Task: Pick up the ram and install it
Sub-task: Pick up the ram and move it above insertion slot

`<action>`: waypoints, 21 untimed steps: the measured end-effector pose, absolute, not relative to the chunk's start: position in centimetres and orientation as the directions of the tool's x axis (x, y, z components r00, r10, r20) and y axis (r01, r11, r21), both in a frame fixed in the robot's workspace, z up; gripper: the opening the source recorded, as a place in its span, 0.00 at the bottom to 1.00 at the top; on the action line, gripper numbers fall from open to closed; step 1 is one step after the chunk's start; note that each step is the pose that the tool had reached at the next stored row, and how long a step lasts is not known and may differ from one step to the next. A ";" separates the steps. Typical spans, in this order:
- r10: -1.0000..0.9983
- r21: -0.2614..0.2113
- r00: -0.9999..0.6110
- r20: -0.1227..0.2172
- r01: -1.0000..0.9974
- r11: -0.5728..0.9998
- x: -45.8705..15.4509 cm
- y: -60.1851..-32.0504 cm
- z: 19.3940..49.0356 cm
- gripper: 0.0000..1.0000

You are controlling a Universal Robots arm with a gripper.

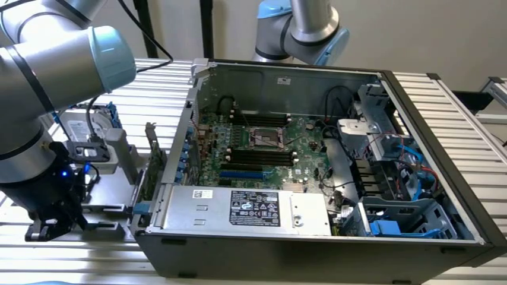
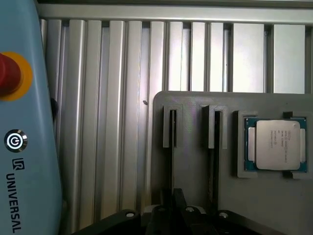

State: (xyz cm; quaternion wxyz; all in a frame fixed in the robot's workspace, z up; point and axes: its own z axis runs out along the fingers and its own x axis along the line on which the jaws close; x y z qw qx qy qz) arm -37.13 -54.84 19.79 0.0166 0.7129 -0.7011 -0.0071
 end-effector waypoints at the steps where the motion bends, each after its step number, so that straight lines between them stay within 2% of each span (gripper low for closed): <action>1: -1.000 0.034 0.015 0.013 -0.999 -0.015 -37.1 -54.8 19.8 0.13; 11: -1.000 0.038 0.003 0.013 -0.999 -0.002 -37.1 -54.8 20.7 0.13; 21: -1.000 0.051 -0.001 0.013 -0.999 0.001 -37.1 -54.8 24.2 0.13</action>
